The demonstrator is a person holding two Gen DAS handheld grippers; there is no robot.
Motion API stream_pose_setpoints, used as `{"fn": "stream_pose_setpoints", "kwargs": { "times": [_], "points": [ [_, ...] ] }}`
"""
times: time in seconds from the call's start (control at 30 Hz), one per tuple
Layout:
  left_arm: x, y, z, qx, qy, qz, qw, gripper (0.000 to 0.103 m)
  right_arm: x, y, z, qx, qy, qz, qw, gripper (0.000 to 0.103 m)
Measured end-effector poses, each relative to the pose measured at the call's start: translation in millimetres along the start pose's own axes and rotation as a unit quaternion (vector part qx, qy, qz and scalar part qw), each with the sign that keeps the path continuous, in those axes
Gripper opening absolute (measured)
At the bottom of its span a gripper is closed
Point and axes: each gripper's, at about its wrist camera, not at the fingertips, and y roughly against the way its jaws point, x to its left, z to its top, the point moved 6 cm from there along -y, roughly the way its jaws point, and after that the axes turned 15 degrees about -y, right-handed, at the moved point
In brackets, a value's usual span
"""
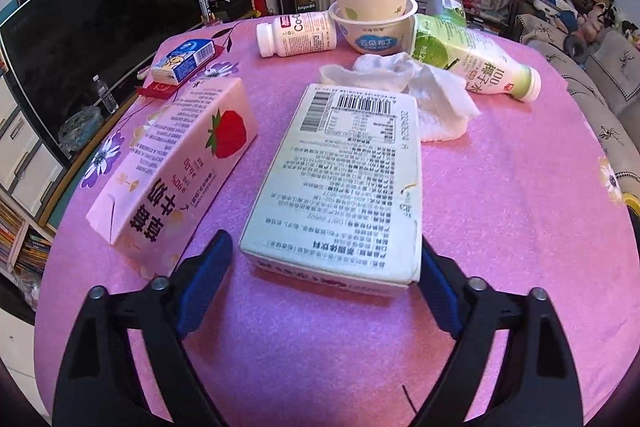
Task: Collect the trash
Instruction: 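Grasp the white carton box with red logo using the right gripper, then carry the white carton with the right gripper over the bin and release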
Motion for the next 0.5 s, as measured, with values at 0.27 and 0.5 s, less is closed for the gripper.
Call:
{"fn": "stream_pose_setpoints", "kwargs": {
  "times": [0.27, 0.5],
  "points": [
    [-7, -1, 1, 0.001, -0.006, -0.001, 1.0, 0.098, -15, 32, 1, -0.017, 0.004, 0.03, 0.999, 0.071],
    [-22, -4, 2, 0.002, -0.011, -0.012, 0.9999, 0.098, -33, 105, 2, -0.076, 0.029, 0.07, 0.994, 0.068]
  ]
}}
